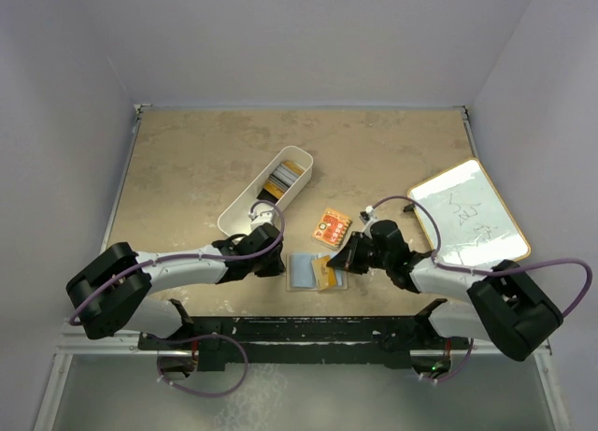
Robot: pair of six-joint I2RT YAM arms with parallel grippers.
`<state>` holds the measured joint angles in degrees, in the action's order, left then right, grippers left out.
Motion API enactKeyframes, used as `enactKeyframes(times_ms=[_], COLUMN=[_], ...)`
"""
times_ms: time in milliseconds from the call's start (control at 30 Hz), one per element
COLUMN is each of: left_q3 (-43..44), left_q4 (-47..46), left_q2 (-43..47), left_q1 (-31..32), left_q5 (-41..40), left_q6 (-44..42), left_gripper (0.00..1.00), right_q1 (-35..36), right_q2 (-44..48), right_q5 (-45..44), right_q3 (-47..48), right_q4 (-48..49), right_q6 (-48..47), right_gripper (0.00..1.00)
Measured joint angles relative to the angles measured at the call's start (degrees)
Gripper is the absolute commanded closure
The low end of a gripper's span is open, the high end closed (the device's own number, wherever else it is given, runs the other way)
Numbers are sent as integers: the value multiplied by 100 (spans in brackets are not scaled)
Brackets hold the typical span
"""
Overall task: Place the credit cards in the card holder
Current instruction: Insert the credit card into the card holder.
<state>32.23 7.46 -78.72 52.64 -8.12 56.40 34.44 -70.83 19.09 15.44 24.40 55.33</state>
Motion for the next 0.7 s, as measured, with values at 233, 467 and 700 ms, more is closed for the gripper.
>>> enactKeyframes(times_ms=[233,467,700], left_q3=[0,0,-17], left_q4=[-7,-7,-35], left_q2=[0,0,0], left_q1=[4,4,4], left_q5=[0,0,-2], left_q6=[0,-2,-4], left_gripper=[100,100,100], right_q1=[-9,-42,-160], right_q2=[-170,-184,-103], right_q5=[13,13,17], right_q3=[-15,-46,-44], right_q4=[289,339,138], right_q6=[149,212,96], right_gripper=[100,100,100])
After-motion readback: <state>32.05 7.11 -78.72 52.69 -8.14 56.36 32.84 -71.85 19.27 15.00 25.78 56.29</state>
